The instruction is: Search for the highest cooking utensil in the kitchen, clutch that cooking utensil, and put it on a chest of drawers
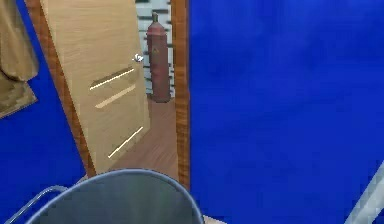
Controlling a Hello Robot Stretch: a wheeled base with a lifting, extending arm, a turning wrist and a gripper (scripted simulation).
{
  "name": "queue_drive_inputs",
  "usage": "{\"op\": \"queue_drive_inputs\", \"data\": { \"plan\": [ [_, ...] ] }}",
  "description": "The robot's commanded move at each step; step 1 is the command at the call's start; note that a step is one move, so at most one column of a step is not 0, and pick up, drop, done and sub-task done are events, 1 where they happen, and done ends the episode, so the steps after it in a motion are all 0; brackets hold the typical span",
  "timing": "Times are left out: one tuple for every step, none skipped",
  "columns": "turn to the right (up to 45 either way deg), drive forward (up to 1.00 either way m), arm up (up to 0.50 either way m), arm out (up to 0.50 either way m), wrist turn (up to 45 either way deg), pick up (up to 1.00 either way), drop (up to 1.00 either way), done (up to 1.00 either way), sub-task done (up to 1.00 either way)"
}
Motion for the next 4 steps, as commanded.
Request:
{"op": "queue_drive_inputs", "data": {
  "plan": [
    [-30.0,0.00,0.00,0.00,0.0,0.00,0.00,0.00,0.00],
    [0.0,1.00,0.00,0.00,0.0,0.00,0.00,0.00,0.00],
    [-3.0,0.00,0.00,0.00,0.0,0.00,0.00,0.00,0.00],
    [0.0,0.25,0.00,0.00,0.0,0.00,0.00,0.00,0.00]
  ]
}}
